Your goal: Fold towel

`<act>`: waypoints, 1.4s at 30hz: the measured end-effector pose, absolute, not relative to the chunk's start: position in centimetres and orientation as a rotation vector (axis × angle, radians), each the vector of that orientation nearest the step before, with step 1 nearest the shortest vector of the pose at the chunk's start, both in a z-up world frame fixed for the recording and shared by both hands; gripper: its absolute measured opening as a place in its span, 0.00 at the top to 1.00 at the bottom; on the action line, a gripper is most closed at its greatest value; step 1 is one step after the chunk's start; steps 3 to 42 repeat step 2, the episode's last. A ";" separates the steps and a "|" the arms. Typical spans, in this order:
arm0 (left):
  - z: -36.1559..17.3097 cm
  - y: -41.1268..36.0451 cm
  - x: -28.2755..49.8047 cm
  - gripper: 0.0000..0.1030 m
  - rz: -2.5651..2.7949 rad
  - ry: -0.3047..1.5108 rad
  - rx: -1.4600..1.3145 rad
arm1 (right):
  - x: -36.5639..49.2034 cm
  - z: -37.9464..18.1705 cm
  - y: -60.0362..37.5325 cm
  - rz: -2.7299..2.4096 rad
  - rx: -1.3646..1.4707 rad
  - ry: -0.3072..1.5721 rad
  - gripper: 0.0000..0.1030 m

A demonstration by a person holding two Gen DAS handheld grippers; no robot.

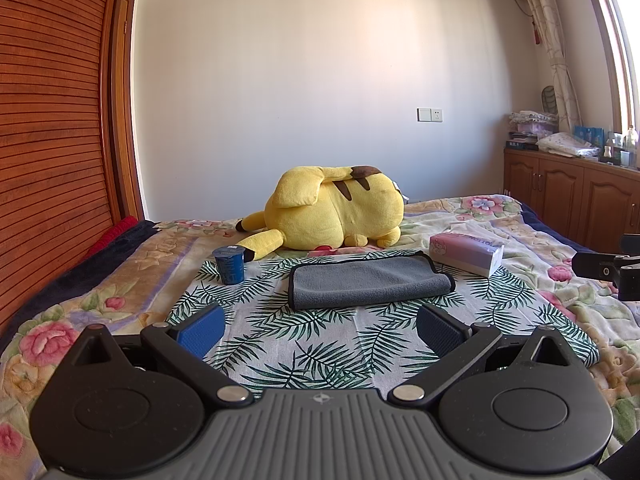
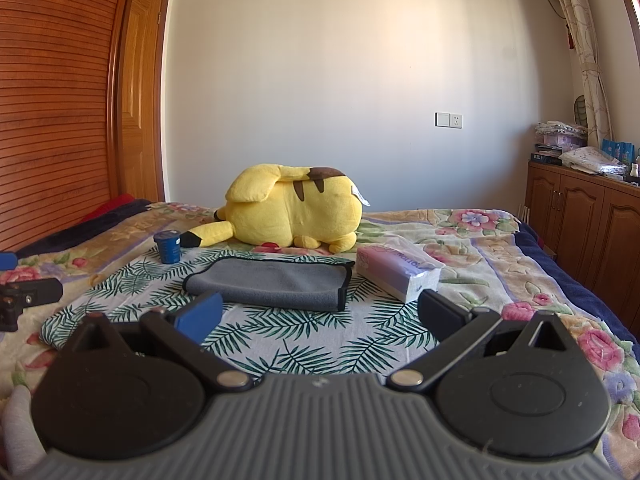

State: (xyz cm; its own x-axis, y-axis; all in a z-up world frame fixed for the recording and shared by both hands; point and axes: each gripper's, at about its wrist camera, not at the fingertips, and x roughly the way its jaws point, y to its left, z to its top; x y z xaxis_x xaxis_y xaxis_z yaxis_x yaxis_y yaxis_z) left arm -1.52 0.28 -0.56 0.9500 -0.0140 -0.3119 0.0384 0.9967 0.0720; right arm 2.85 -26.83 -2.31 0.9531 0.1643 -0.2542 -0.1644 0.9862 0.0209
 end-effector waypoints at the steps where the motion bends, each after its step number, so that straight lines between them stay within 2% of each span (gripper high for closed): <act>1: -0.6 0.3 -1.5 0.16 -0.027 0.316 0.078 | 2.8 -2.3 -26.8 0.167 -0.001 0.259 0.00; 42: -0.6 0.3 -1.5 0.16 -0.026 0.316 0.079 | 2.8 -2.3 -26.8 0.167 -0.001 0.258 0.00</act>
